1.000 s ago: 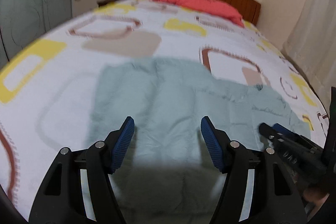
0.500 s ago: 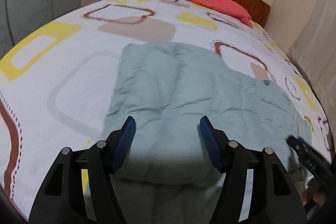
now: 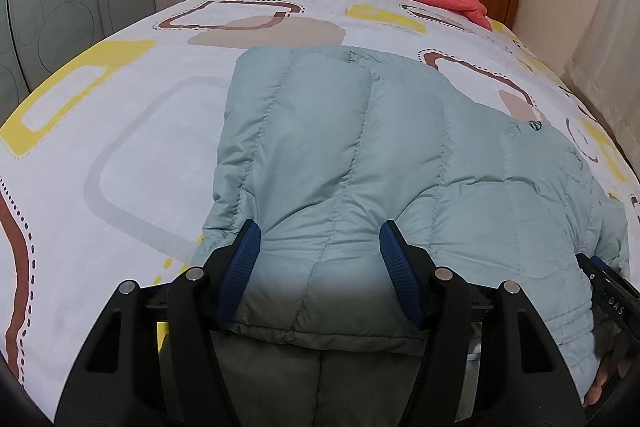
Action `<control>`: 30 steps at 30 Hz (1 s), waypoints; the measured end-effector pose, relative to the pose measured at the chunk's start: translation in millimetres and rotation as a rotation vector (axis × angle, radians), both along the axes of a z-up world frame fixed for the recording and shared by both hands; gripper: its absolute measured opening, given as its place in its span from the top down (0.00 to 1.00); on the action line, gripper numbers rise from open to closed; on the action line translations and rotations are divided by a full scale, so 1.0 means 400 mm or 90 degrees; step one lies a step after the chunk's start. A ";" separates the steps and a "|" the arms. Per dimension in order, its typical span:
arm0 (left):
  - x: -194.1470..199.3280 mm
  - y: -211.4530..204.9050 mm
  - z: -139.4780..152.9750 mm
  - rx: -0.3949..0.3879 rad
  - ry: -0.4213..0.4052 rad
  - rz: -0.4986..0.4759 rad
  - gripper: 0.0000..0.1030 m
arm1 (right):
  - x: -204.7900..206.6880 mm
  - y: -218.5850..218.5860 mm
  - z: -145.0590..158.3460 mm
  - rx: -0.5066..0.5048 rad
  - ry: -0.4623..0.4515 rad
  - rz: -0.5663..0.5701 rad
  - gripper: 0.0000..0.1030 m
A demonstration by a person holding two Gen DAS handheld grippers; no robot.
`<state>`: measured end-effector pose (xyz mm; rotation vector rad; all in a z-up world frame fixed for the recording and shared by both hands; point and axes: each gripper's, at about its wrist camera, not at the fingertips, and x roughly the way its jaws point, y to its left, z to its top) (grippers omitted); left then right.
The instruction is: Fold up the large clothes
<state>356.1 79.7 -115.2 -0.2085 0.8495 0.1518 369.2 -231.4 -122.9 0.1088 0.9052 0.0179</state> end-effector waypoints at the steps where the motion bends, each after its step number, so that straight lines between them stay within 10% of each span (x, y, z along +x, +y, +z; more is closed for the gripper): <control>1: 0.001 -0.001 0.000 0.000 0.000 0.000 0.39 | 0.003 0.002 0.000 -0.001 0.000 0.000 0.52; 10: -0.028 0.005 0.035 -0.011 0.003 -0.004 0.36 | -0.033 -0.011 0.037 0.018 -0.021 -0.009 0.30; 30: -0.372 0.112 0.051 -0.088 0.043 0.046 0.32 | -0.344 -0.195 0.084 0.048 0.009 -0.077 0.29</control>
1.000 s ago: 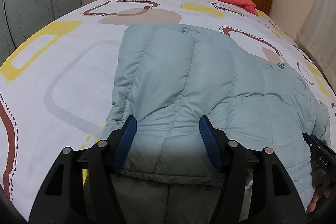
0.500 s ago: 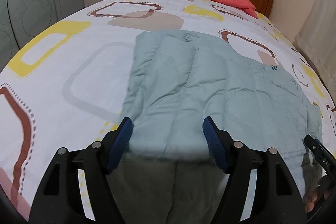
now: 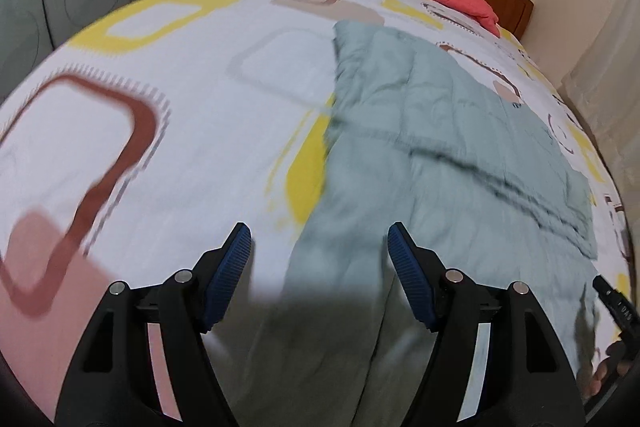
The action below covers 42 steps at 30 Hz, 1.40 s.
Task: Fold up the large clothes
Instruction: 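Grasp the jacket hem with the left gripper while the right gripper grasps it too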
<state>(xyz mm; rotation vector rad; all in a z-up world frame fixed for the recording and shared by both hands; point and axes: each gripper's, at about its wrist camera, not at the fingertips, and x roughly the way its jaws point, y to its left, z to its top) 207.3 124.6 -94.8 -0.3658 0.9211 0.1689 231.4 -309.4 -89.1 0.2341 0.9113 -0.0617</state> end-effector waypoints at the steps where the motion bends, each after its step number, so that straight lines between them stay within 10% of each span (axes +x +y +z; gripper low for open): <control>1: -0.025 0.007 -0.005 -0.013 0.005 0.005 0.32 | -0.031 -0.016 -0.004 0.005 0.004 -0.005 0.29; 26: -0.435 0.064 -0.057 -0.382 -0.009 0.122 0.32 | -0.460 -0.150 -0.080 0.297 0.008 -0.080 0.29; 42: -0.399 0.013 -0.072 -0.391 -0.059 0.102 0.41 | -0.449 -0.131 -0.102 0.395 -0.047 -0.089 0.36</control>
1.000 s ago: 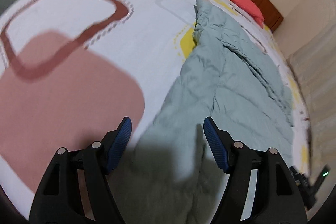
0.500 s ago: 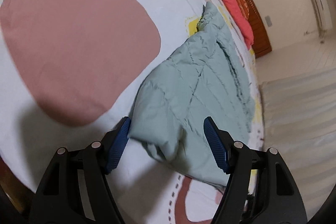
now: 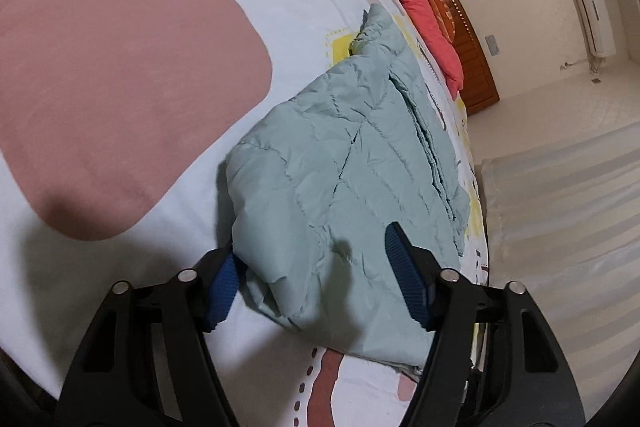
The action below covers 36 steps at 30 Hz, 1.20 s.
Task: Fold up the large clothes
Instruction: 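Grasp the jacket hem with the left gripper while the right gripper grasps it too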
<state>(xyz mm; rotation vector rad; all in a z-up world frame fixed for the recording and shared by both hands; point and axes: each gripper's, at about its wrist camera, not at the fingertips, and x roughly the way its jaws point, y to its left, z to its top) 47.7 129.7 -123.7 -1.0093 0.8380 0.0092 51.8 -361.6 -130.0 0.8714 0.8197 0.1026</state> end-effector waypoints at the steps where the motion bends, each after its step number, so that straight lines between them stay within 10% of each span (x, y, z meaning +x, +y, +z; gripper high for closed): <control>1: 0.003 -0.001 -0.001 0.005 0.001 -0.002 0.45 | 0.003 0.003 0.000 -0.004 0.000 0.002 0.41; 6: 0.011 0.011 -0.015 0.006 0.011 0.000 0.83 | 0.024 0.008 -0.009 0.000 0.010 0.009 0.68; 9: 0.019 0.015 -0.010 0.011 0.001 -0.004 0.89 | 0.028 0.005 -0.006 0.004 0.005 0.008 0.76; 20: 0.099 0.011 0.108 0.047 -0.090 -0.018 0.94 | 0.083 0.020 0.082 -0.016 -0.064 0.022 0.86; 36: 0.529 -0.006 0.234 0.130 -0.131 -0.010 0.95 | 0.453 0.032 0.207 -0.037 -0.132 0.015 0.86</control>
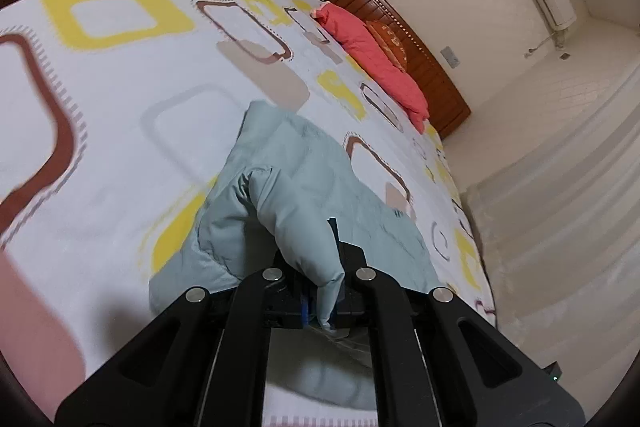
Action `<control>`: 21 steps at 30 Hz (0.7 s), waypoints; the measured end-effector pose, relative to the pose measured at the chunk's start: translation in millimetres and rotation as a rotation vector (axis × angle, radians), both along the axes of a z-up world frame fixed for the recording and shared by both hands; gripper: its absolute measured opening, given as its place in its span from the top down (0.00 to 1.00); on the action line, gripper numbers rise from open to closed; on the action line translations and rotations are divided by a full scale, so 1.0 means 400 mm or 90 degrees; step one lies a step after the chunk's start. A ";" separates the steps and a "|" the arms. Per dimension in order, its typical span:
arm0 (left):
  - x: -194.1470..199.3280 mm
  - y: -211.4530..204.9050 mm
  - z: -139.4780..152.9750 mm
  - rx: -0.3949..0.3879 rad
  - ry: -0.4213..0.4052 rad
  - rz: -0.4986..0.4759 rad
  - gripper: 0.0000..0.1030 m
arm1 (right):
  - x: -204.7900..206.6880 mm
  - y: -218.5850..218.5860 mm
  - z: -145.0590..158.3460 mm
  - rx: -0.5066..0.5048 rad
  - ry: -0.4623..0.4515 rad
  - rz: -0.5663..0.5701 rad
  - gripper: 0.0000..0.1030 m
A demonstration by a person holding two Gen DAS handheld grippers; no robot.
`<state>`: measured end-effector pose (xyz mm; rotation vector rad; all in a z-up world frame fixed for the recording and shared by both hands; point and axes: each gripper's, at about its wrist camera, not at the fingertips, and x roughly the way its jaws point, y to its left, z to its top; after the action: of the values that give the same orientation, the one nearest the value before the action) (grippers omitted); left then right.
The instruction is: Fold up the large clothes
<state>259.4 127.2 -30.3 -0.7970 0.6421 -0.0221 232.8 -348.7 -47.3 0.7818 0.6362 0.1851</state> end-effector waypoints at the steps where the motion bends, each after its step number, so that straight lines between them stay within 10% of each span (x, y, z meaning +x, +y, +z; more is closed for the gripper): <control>1: 0.024 0.001 0.001 0.005 0.001 0.001 0.95 | 0.039 0.001 -0.001 0.000 0.004 0.000 0.86; 21: 0.465 -0.033 -0.118 0.188 0.077 0.005 0.95 | 0.481 0.045 -0.124 -0.065 0.102 0.021 0.84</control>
<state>445.5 113.8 -77.4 -0.5175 0.7366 0.1272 425.2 -330.7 -97.0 0.6922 0.8050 0.1194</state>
